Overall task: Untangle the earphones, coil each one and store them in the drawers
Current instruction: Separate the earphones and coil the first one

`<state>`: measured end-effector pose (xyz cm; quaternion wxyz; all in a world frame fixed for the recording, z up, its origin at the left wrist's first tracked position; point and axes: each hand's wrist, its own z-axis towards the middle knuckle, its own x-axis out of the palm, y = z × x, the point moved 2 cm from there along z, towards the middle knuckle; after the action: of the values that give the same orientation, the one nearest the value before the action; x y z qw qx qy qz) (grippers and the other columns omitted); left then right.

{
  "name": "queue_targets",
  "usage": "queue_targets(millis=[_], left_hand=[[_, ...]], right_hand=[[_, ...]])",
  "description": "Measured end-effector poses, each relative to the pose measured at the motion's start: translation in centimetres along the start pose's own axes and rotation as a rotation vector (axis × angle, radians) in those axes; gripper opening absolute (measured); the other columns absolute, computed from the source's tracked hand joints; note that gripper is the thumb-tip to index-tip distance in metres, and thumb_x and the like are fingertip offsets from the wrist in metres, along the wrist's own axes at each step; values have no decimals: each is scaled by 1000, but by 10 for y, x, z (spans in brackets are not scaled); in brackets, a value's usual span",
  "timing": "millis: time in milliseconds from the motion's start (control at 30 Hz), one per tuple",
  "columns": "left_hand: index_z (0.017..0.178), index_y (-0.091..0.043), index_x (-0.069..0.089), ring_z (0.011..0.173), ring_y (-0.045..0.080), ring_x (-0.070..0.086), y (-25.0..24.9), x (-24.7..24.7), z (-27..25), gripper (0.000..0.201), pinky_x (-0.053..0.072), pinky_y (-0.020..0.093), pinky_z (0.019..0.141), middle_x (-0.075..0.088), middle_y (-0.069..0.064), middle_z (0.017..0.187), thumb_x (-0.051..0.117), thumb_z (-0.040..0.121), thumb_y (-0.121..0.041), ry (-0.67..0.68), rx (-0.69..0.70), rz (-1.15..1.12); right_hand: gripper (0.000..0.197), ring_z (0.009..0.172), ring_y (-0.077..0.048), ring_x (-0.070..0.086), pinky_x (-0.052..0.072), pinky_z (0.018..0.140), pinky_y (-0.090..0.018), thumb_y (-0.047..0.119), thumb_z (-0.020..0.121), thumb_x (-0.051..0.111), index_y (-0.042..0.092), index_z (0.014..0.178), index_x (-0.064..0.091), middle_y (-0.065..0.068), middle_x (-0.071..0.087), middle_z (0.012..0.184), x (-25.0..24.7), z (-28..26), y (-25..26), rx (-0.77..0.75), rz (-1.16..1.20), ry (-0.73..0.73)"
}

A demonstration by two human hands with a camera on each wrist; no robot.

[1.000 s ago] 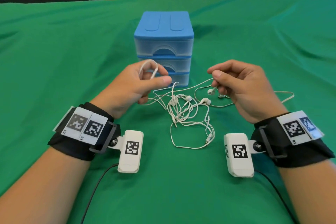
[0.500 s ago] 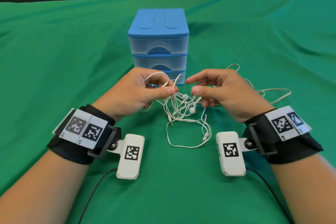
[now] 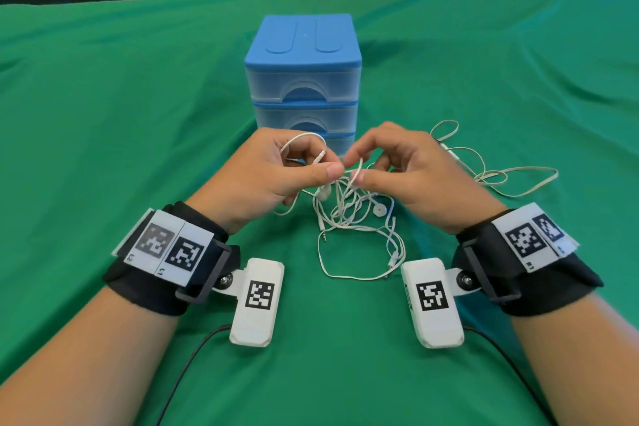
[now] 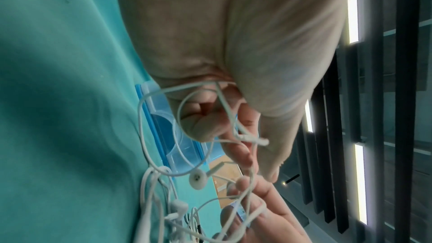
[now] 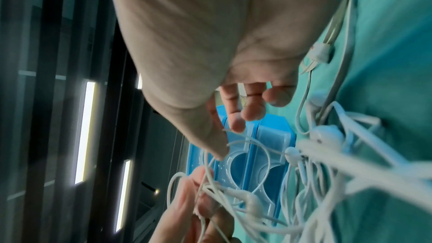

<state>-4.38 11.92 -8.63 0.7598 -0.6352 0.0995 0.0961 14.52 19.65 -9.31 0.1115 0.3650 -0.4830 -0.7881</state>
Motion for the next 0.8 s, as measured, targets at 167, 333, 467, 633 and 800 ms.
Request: queue_targets(millis=[167, 333, 467, 633, 800], left_hand=[[88, -7, 72, 56, 11, 47, 2, -8, 2, 3, 38, 20, 45, 68, 1, 81, 72, 89, -4, -135, 22, -43], [91, 20, 57, 54, 1, 55, 2, -9, 5, 25, 38, 17, 44, 65, -7, 73, 65, 94, -3, -236, 90, -38], [93, 19, 56, 52, 1, 53, 0, -4, 4, 26, 39, 17, 44, 64, -10, 70, 63, 95, -5, -195, 123, -27], [92, 15, 59, 53, 1, 53, -3, -2, 4, 22, 39, 18, 44, 63, -11, 69, 64, 96, -6, -197, 107, 25], [81, 0, 59, 54, 22, 29, -1, -3, 4, 20, 21, 36, 48, 42, 12, 70, 64, 97, -10, -170, 36, 34]], right_hand=[[15, 88, -19, 57, 42, 83, -21, 9, 75, 59, 13, 67, 72, -12, 59, 86, -10, -1, -2, -17, 113, -204], [20, 66, -26, 54, 45, 72, -32, 17, 90, 68, 4, 75, 71, -13, 66, 69, -6, -3, 1, -47, 128, -189], [34, 63, -35, 48, 41, 64, -44, 16, 83, 78, 15, 114, 64, -14, 60, 73, 0, 0, -1, -3, 194, -43], [7, 63, -19, 48, 41, 62, -36, 9, 90, 71, 2, 90, 73, -23, 61, 69, 4, 0, 5, 0, 121, -38], [3, 67, -9, 59, 49, 65, -30, 7, 88, 72, 6, 87, 74, -8, 71, 76, -11, 1, 2, -51, 84, -333]])
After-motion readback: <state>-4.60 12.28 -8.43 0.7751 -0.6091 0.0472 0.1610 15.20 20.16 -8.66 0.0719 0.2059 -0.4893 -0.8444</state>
